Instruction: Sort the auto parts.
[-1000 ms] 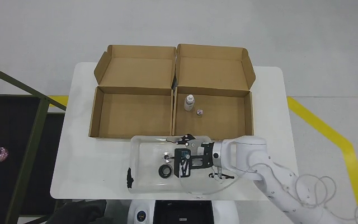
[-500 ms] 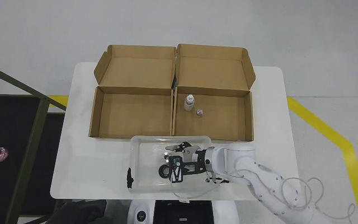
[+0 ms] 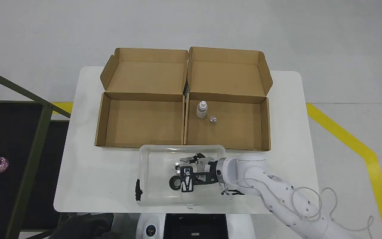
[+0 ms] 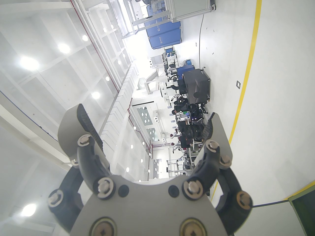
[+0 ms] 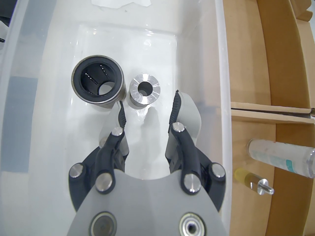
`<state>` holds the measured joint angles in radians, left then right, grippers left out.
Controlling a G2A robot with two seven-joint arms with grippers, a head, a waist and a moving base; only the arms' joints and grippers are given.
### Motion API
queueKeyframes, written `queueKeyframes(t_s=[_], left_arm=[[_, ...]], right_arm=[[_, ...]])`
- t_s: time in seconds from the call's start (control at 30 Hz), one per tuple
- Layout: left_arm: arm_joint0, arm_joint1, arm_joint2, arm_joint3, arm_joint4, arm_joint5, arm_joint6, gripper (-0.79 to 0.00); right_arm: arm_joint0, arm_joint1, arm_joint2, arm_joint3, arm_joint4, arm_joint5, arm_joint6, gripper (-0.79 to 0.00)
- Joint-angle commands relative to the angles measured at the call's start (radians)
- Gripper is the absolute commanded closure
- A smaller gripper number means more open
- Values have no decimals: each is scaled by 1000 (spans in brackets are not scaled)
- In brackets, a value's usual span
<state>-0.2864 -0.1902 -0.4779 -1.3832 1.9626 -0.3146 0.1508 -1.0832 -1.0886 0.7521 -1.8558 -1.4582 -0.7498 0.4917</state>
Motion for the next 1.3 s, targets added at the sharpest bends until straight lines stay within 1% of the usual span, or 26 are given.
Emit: queueKeyframes(t_s=[0.0,0.53,0.97,1.07,1.1,1.23,1.27], left_arm=[[0,0,0,0,0,0,0,-785],[0,0,0,0,0,0,0,-785],[0,0,0,0,0,0,0,-785],[0,0,0,0,0,0,0,-785],[0,0,0,0,0,0,0,-785],[0,0,0,0,0,0,0,-785],[0,0,0,0,0,0,0,-785]], right_arm=[[6,-4,-8,8,2,0,-1,-351],[75,-48,-88,93,3,19,1,-360],[128,-86,-141,160,1,28,2,-351],[136,-93,-146,173,6,26,3,-314],[139,-95,-148,177,8,24,5,-283],[147,-101,-150,192,14,18,2,-34],[148,-102,-150,195,16,15,0,0]])
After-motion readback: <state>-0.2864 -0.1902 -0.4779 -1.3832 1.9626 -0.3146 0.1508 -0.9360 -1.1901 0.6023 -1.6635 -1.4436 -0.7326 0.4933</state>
